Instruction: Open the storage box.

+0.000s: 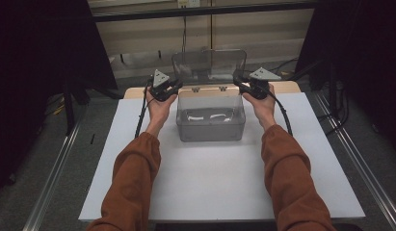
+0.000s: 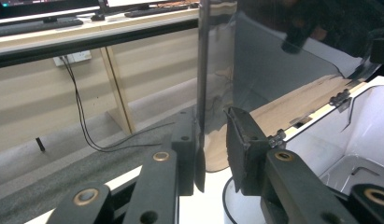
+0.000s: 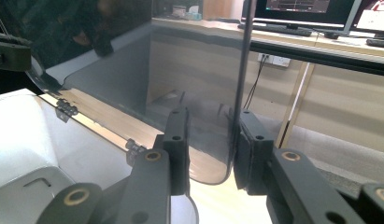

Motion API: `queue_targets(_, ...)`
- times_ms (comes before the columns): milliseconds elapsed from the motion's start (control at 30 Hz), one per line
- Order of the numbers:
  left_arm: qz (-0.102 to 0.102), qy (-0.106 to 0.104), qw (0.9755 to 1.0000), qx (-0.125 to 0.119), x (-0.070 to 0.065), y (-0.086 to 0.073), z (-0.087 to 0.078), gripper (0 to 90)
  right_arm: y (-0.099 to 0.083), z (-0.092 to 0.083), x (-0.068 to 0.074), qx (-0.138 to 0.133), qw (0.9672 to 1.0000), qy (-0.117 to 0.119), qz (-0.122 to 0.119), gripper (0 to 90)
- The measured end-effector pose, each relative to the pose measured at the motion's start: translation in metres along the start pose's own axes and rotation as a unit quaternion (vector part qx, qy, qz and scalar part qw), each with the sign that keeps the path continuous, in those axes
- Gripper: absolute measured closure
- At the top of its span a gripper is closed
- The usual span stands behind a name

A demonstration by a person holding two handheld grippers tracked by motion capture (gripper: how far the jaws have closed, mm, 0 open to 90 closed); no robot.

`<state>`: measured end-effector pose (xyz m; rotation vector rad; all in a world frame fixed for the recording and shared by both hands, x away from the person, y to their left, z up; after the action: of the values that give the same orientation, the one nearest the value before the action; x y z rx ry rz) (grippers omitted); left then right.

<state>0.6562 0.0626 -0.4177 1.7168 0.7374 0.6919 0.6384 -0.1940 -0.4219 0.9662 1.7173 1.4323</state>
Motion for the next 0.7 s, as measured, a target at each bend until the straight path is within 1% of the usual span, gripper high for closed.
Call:
queue_targets(67,0.0,-0.002,1.0,0.008,0.001,0.0,0.001,73.9,0.0,0.001,0.0,0.001,1.0,-0.003,0.003,69.5)
queue_targets(100,-0.008,-0.002,1.0,0.004,0.001,0.001,0.002,73.9,0.0,0.001,0.0,0.0,1.0,-0.003,0.006,69.6)
queue_targets(200,-0.018,-0.008,0.9998,0.005,0.002,-0.001,0.003,73.9,-0.003,0.002,-0.002,0.002,1.0,-0.003,0.009,69.9)
queue_targets(233,-0.021,-0.01,0.9997,0.005,0.002,-0.001,0.003,74.1,-0.004,0.002,-0.002,0.005,0.9999,-0.004,0.01,70.0)
queue_targets(267,-0.021,-0.011,0.9997,0.009,0.003,-0.002,0.003,74.3,-0.005,0.002,-0.002,0.006,0.9999,-0.002,0.01,70.1)
queue_targets(300,-0.026,-0.012,0.9996,0.009,0.003,-0.003,0.004,74.8,-0.007,0.002,-0.002,0.009,0.9999,-0.003,0.01,70.0)
queue_targets(333,-0.025,-0.012,0.9996,0.008,0.004,-0.004,0.005,74.8,-0.008,0.003,-0.002,0.009,0.9999,-0.001,0.012,69.9)
queue_targets(367,-0.03,-0.011,0.9994,0.008,0.003,-0.004,0.005,74.8,-0.009,0.003,-0.002,0.011,0.9998,-0.001,0.014,69.9)
queue_targets(467,-0.027,-0.014,0.9995,0.01,0.005,-0.005,0.007,75.0,-0.009,0.003,-0.004,0.011,0.9998,-0.002,0.019,70.5)
queue_targets(500,-0.029,-0.013,0.9994,0.011,0.005,-0.006,0.008,75.2,-0.009,0.004,-0.004,0.01,0.9998,-0.002,0.019,70.6)
queue_targets(533,-0.036,-0.016,0.9992,0.012,0.005,-0.006,0.008,75.3,-0.009,0.004,-0.004,0.014,0.9997,-0.003,0.02,70.5)
queue_targets(567,-0.033,-0.016,0.9992,0.014,0.006,-0.006,0.009,75.6,-0.009,0.004,-0.004,0.014,0.9997,-0.003,0.02,70.9)
queue_targets(700,-0.041,-0.015,0.9989,0.017,0.008,-0.006,0.011,76.6,-0.009,0.006,-0.006,0.016,0.9994,-0.004,0.029,72.7)
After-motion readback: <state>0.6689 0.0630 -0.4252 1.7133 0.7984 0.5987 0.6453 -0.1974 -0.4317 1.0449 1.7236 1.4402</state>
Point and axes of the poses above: each handheld gripper's, and its own axes: z roughly forward along the jaws, y roughly out of its top, x roughly to its left, the point moved 9 cm from there along z, roughly forward along the jaws, and after that the axes turned 2 degrees about -x, right-handed, at the moved point
